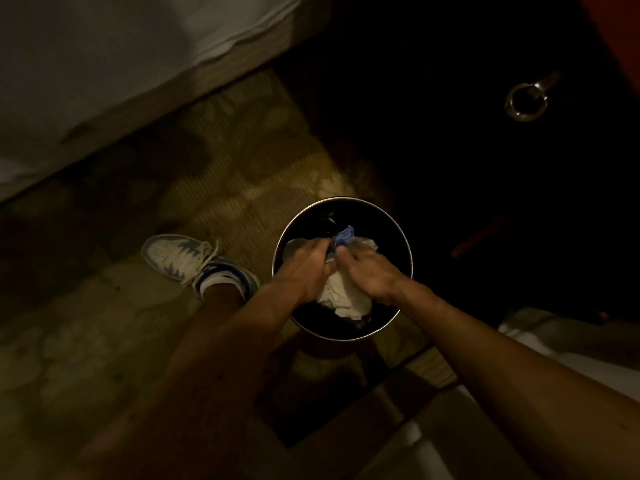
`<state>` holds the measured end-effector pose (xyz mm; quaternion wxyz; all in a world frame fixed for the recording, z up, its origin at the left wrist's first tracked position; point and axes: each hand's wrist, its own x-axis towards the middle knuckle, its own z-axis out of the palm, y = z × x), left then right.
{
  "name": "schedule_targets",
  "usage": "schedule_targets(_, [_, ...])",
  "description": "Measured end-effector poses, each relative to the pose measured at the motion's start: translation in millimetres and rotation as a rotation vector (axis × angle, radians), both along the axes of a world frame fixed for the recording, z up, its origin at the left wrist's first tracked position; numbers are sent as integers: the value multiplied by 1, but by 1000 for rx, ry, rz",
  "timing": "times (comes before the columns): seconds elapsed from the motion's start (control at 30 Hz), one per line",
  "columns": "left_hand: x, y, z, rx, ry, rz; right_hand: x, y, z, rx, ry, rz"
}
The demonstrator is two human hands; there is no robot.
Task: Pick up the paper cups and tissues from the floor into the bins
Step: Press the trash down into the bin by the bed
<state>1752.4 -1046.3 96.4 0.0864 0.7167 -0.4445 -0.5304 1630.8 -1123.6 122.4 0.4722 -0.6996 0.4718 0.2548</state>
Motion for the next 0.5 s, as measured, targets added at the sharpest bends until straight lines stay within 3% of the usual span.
schedule_targets(0.23, [20,14,70,-7,-96,131,-13,9,52,-259,153,314])
schedule_targets(0.4, [35,34,144,-129,-151,189,-20,21,103,-445,-38,355])
schedule_targets(0.5, [49,59,188,-219,-210,232,-16,29,134,-459,-45,368])
